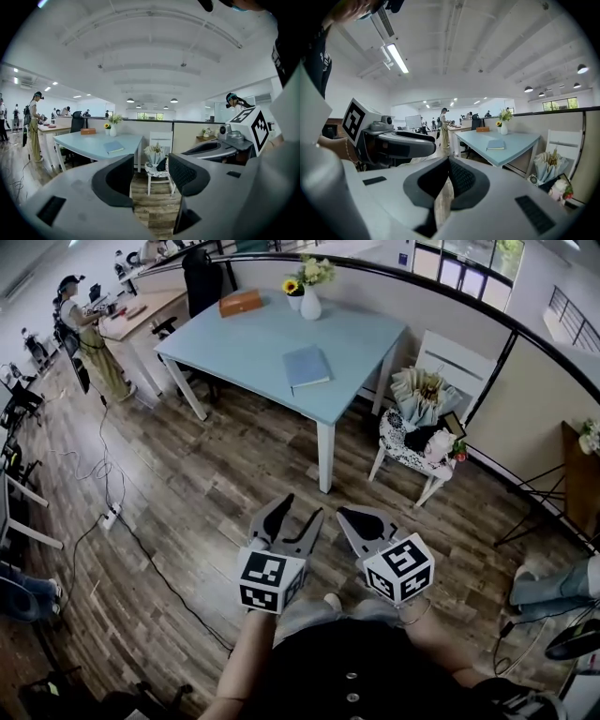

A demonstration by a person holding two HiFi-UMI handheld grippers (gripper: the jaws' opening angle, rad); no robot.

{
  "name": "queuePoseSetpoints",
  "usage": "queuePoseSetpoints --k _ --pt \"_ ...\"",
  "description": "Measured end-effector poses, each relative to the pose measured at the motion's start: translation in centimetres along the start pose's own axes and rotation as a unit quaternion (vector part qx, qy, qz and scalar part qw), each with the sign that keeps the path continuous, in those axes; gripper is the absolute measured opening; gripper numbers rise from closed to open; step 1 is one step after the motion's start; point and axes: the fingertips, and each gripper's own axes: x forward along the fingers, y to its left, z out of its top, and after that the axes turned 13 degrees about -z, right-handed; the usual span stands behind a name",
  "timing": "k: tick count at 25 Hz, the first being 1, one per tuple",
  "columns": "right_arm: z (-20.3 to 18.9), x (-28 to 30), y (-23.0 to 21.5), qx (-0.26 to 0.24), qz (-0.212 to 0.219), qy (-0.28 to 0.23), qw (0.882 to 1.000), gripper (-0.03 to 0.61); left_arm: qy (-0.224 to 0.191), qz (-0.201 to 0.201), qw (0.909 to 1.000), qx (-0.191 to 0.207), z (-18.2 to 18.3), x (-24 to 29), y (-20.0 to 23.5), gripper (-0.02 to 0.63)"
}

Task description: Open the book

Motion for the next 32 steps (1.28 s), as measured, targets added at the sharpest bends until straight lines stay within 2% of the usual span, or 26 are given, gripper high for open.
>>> queuePoseSetpoints --k 9,16,21,32 --pt "-0.8 1.7 -2.0 0.014 0.008 0.013 1.000 0.006 0.014 0.005 0.9997 -0.018 -0.8 2.2 1.5 0.210" --pt "-0.7 4.4 -3.8 0.019 0.001 0.021 1.000 0.006 0.011 0.005 0.9996 -0.024 -0.3 4.1 4.4 0.210" --pt "0.2 7.2 -5.2 0.020 -0.008 0.025 0.999 0.006 0.014 -0.011 0.9995 -0.025 0.3 6.5 7.2 0.210" --pt "4.0 15.1 -9.3 0.039 -0.059 0.022 0.997 0.006 0.021 -0.064 0.9977 0.000 3.9 12.2 15.3 0.210"
